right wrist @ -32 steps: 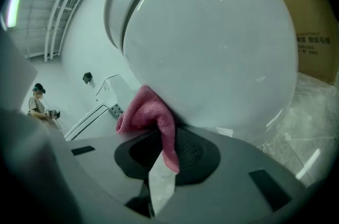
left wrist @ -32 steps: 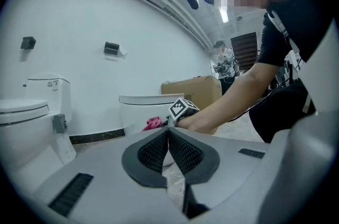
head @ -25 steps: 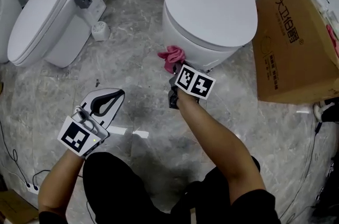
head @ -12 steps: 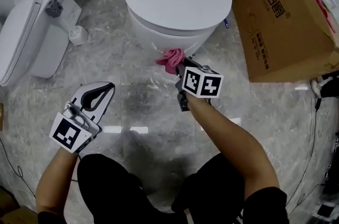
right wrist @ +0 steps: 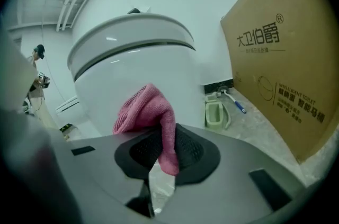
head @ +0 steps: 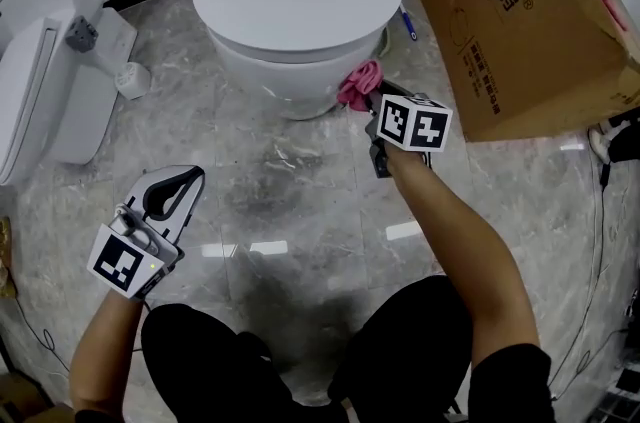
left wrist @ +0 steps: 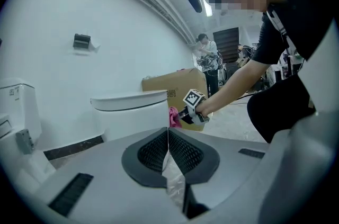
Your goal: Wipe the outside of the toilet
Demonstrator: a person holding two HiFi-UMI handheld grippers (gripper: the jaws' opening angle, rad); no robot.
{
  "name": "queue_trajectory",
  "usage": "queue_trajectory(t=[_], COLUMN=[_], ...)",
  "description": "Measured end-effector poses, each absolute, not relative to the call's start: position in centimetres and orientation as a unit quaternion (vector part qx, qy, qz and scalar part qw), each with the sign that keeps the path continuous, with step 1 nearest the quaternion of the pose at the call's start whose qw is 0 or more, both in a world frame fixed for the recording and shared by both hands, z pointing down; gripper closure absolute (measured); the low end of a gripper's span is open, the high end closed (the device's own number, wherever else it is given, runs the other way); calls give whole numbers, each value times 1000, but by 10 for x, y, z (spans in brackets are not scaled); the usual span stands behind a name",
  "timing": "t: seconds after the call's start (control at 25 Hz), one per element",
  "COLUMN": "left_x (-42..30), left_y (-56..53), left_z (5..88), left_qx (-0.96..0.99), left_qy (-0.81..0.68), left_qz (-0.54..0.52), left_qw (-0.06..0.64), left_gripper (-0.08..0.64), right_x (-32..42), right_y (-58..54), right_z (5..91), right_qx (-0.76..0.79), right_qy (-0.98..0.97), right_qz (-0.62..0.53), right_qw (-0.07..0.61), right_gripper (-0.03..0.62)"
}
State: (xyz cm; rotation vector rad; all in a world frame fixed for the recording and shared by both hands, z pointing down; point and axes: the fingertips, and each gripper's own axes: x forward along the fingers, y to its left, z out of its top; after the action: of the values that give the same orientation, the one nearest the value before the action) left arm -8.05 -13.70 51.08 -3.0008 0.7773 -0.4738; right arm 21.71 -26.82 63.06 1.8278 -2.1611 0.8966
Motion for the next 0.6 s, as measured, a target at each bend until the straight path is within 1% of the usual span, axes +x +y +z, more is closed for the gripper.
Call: queue_trajectory(t=[0.24, 0.6], left_x=[-79, -74], left_y=[-135, -141], left_z=[518, 532], left_qx=[-955, -954], left_qy=[248, 251], left_qz=[-164, -163], left_qw=[0, -5], left_gripper=[543, 543], right_x=[262, 287], right_y=[-307, -330], right_z=[609, 615], right_qx=[648, 673], right_qy=[-706, -691], right_qz=[273, 256], right_qw=[84, 63], right_gripper=[517, 517])
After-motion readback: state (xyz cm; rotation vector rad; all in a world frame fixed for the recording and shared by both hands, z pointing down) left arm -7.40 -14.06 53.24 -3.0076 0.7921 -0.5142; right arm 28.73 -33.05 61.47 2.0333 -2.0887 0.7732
